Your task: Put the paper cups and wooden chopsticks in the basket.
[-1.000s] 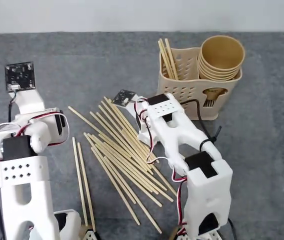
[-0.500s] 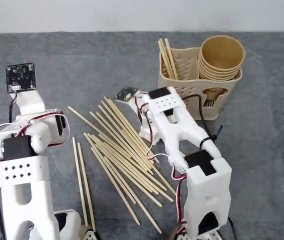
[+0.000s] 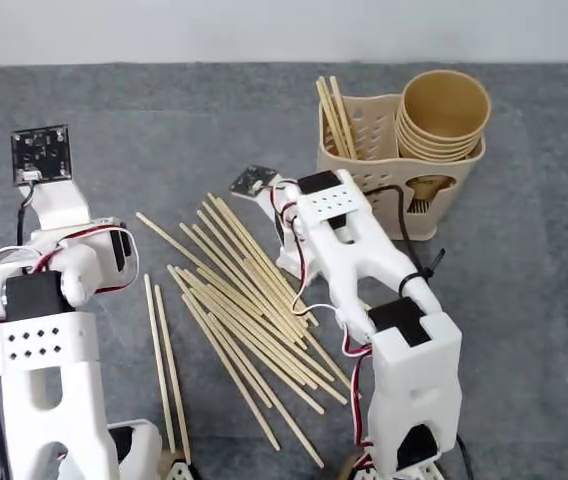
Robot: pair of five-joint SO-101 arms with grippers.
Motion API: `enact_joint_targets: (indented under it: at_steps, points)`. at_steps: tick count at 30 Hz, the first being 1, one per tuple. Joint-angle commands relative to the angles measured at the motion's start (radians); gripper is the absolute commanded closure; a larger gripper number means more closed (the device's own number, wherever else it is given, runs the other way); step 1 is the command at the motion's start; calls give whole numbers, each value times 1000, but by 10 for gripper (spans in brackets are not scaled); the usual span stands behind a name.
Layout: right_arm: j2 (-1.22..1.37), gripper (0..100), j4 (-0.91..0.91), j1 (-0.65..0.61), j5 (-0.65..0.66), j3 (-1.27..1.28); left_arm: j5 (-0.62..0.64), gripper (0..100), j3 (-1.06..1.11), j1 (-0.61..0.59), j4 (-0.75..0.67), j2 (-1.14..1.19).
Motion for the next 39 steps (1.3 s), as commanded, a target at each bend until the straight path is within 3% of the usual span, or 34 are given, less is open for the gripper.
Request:
enact_joint_targets:
  at_steps: [1, 11, 15, 20, 32, 39]
  points:
    - [30, 908, -31, 2, 12, -35, 2, 898, -7, 2, -18, -28]
    - [90, 925, -4, -5, 12, -81, 3, 898, 25, 3, -20, -32]
    - [85, 994, -4, -24, 12, -78, 5, 899, 25, 3, -15, -32]
    - [22, 991, 85, -68, 11, -83, 55, 899, 56, 3, -31, -32]
    - [-555, 991, 311, -97, 6, -84, 57, 899, 133, 3, -75, -32]
    - [-951, 991, 260, -94, 8, -95, 58, 900, 248, 18, -199, -32]
